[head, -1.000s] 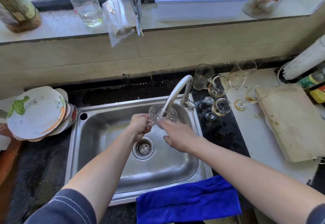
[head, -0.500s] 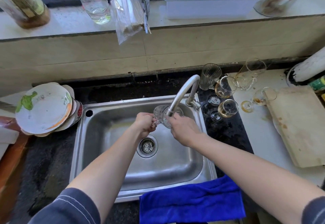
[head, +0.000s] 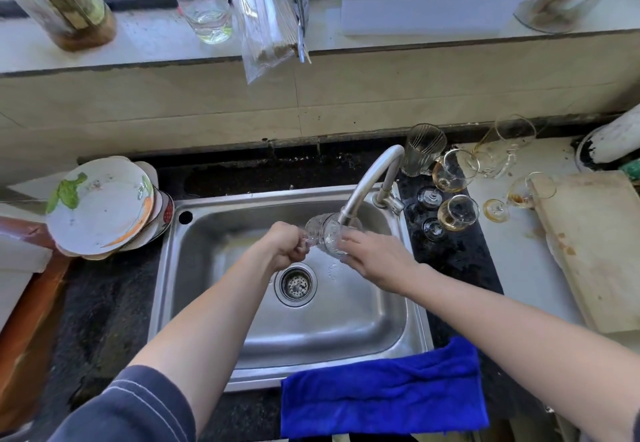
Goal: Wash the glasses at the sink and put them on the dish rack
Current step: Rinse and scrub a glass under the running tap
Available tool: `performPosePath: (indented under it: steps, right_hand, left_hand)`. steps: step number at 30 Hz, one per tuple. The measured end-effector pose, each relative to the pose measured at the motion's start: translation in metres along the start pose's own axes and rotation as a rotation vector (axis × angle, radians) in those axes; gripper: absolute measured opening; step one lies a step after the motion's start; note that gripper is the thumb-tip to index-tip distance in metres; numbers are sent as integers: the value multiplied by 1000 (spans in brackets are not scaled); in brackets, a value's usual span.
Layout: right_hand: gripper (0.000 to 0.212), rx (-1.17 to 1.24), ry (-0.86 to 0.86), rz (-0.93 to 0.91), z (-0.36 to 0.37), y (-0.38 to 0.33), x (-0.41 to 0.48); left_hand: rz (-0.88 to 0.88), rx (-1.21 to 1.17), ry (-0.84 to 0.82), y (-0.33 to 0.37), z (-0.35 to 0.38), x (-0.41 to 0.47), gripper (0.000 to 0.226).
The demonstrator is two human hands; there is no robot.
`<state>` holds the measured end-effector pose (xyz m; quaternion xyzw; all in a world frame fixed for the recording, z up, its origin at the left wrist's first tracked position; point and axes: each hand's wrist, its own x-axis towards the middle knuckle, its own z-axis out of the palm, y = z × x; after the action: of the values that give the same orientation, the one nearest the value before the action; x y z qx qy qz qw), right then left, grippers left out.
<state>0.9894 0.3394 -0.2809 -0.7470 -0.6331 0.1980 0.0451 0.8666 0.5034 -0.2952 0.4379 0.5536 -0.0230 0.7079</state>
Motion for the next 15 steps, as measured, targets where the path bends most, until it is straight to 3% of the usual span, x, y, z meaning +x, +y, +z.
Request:
performPosePath:
  steps: [3,6,9,11,15]
  right_hand:
    - [27,94,65,51,-2,-8,8]
    - [16,125,158,67,-9,-8,6]
    - [22,84,167,100,-18,-8,6]
    - [31,94,166,75,-18,-19,9]
    - [31,147,139,-45,-14,-35,-2]
  left_hand:
    - [-13,-163,-24,3,1,-10,21]
    - [3,-321,-116,2,-14,-19,30]
    - [80,-159,-147,-5,-4,-26,25]
    - [124,-116,-86,-7,14,-24,12]
    - [138,-118,135,-11,17,-8,21]
